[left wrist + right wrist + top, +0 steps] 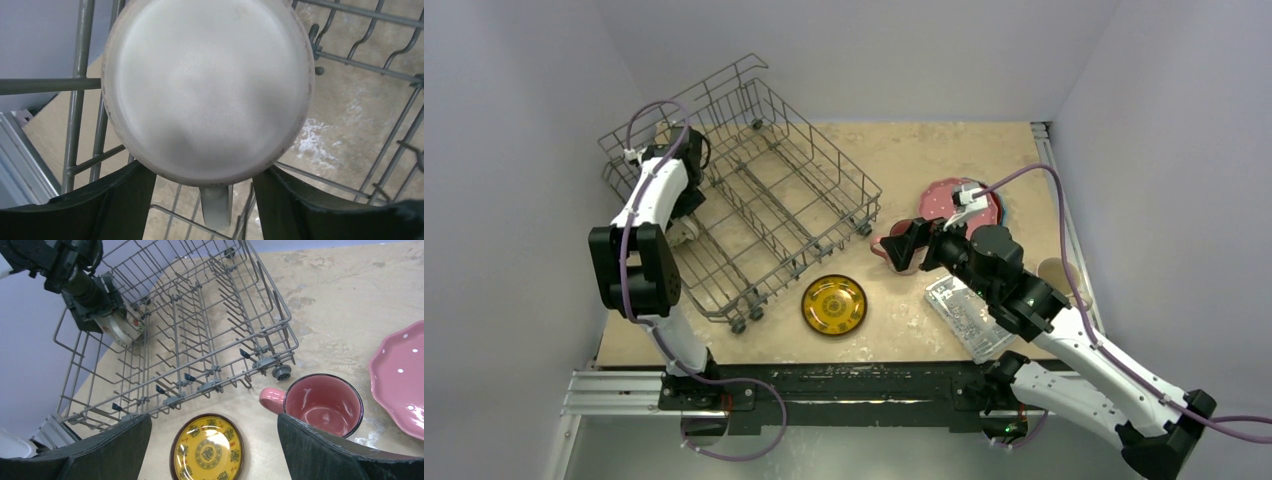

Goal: Load the mixed dishes into the dish rack

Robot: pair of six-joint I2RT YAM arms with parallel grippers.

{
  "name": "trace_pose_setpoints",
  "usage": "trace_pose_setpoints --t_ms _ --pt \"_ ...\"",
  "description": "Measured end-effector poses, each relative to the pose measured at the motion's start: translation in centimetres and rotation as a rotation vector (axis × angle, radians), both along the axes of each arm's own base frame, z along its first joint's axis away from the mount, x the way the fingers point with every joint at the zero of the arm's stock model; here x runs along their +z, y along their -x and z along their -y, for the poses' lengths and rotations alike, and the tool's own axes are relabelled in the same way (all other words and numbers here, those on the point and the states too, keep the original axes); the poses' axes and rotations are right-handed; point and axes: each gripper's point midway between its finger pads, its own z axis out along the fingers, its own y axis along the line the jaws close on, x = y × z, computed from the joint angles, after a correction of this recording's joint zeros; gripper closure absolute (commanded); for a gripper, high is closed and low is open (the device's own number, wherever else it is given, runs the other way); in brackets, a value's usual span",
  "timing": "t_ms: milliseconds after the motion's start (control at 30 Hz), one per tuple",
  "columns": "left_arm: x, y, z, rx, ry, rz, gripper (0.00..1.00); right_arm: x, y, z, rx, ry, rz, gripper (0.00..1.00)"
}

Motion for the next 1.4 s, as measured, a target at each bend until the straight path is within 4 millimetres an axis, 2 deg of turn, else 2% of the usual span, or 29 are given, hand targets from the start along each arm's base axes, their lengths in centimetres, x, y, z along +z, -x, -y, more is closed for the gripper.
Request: trace_pose_setpoints --t_ms 67,133,233,367,500,600,700,867,1000,1100,1200,1300,1333,1400 --pt "0.2 -0.1 -0.1 0.010 0.005 0.017 0.09 -0.4 0.0 0.0 0.000 0.017 -0.019 0.01" --pt "0.5 -0.1 -0.1 0.013 0.012 0.030 0.01 -0.7 0.0 0.0 0.000 0.033 -0.035 0.01" --pt "1.3 0.0 0.0 0.012 0.014 0.052 0.00 -1.3 0.1 0.2 -0.004 0.058 -0.057 0.01" --pt "3.5 0.2 0.3 0.002 0.018 0.116 0.00 -2.1 0.1 0.5 -0.013 0.099 -0.087 0.01" --pt "7.6 0.6 1.2 -0.030 0.035 0.249 0.00 -3.7 -0.3 0.7 -0.032 0.150 -0.130 0.01" --pt "10.8 0.7 2.7 -0.103 0.058 0.371 0.01 -4.5 -0.4 0.3 -0.029 0.161 -0.158 0.01" --pt "13.3 0.5 5.6 -0.262 0.101 0.473 0.01 -5.3 -0.1 -0.8 0.002 0.145 -0.201 0.01" --pt "15.5 -0.4 13.6 -0.650 0.200 0.562 0.01 -7.8 1.1 -2.9 0.067 0.137 -0.298 0.01" --pt "16.1 0.2 20.0 -0.944 0.315 0.602 0.03 -10.3 0.9 -2.3 0.016 0.196 -0.363 0.01" --pt "16.8 1.0 22.9 -1.094 0.373 0.640 0.03 -11.5 -0.1 -0.3 -0.102 0.278 -0.382 0.01" --pt "17.8 2.0 26.0 -1.241 0.416 0.669 0.03 -11.1 -1.9 2.1 -0.240 0.368 -0.372 0.01" --pt "18.4 2.8 28.1 -1.331 0.467 0.691 0.03 -9.6 -4.5 3.8 -0.315 0.375 -0.358 0.01" --pt "18.6 3.0 28.6 -1.351 0.487 0.697 0.03 -9.4 -6.0 5.7 -0.376 0.363 -0.369 0.01" --pt "18.8 3.2 29.2 -1.380 0.514 0.708 0.03 -9.4 -7.9 8.0 -0.435 0.366 -0.393 0.01"
